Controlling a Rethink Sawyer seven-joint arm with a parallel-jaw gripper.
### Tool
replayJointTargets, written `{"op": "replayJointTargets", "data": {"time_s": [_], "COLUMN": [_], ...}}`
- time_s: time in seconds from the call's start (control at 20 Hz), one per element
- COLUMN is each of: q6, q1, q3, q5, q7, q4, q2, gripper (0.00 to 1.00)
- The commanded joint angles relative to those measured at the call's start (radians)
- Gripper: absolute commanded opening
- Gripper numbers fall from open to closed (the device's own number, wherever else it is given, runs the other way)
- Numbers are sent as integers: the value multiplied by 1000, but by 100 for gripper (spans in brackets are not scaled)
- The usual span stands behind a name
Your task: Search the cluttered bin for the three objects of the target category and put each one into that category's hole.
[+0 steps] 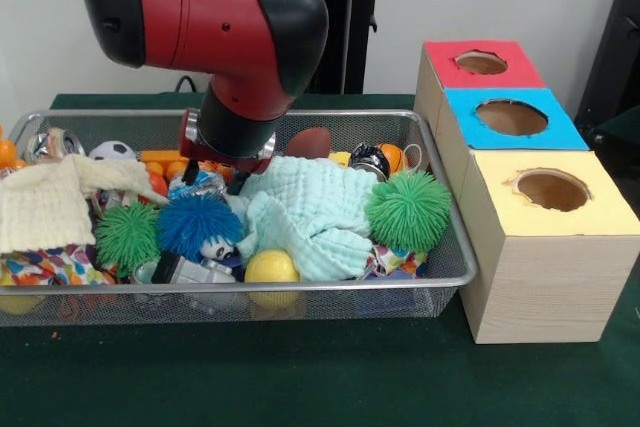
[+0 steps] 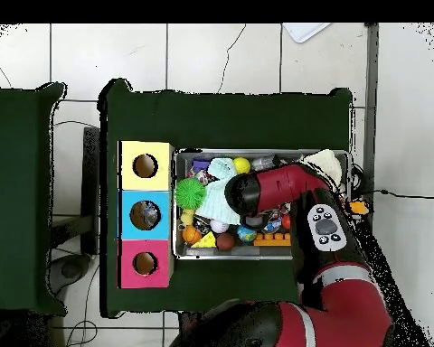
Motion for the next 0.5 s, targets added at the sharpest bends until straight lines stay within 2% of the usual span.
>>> {"op": "replayJointTargets", "data": {"time_s": [0.05,0.15,0.4,0.5], "q6": [44,21,-31,-33], "q1": [-28,-34,-45,-56], "q3": [30,32,40,57], "q5": [-26,-28,-40,-20], "q7": [-208,-202,-183,-193], "q4": [-3,8,-24,-11], "q2": [78,84,147,133], "gripper": [100,100,100,100]}}
